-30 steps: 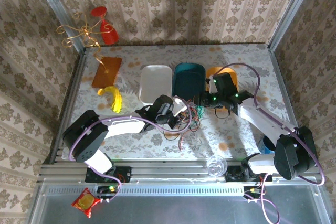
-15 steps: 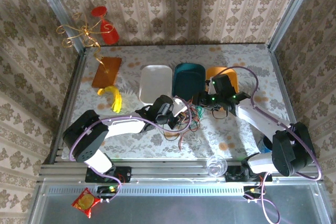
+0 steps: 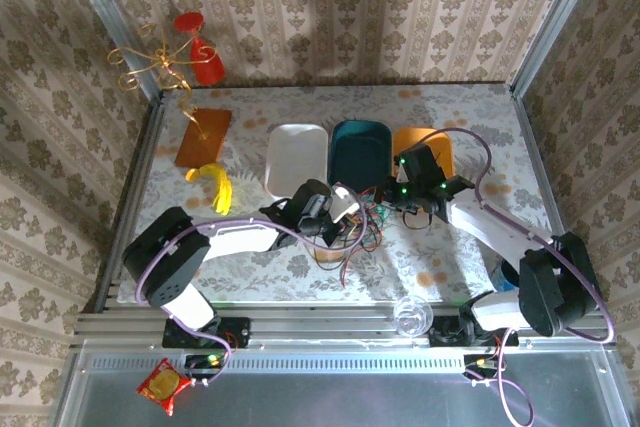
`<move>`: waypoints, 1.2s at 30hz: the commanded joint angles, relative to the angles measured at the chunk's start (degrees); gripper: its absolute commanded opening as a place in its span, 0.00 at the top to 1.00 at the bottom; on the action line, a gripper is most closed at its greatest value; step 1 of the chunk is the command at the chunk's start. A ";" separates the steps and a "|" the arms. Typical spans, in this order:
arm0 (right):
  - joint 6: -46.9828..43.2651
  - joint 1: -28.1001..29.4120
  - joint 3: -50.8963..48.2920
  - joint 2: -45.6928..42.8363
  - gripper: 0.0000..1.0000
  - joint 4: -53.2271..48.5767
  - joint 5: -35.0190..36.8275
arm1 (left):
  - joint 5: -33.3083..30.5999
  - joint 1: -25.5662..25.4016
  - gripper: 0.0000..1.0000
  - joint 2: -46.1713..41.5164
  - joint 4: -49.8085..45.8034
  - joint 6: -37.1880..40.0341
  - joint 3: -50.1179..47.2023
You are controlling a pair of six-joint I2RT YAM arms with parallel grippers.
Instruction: Untangle the cables
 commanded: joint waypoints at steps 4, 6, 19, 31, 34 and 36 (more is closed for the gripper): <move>-0.67 -0.69 2.12 -5.44 1.00 -5.13 12.44 | 4.97 4.18 1.00 3.48 -5.10 -1.25 0.69; -1.41 -0.68 2.75 -7.21 1.00 -6.16 15.37 | 5.88 4.72 1.00 4.14 -5.50 -1.29 0.55; -0.59 -2.42 3.04 -14.77 1.00 -8.57 26.56 | 5.53 5.78 1.00 5.57 -6.40 -2.59 -1.14; 0.82 -5.29 2.56 -18.83 1.00 -8.32 31.13 | 4.70 5.74 1.00 4.40 -6.49 -3.47 -2.65; -1.88 -7.33 2.69 -21.13 1.00 -5.47 28.32 | 4.24 5.74 1.00 4.17 -6.94 -3.47 -2.68; -4.19 -8.46 2.56 -23.22 1.00 -2.21 26.42 | 4.16 5.73 1.00 4.17 -7.13 -3.48 -2.67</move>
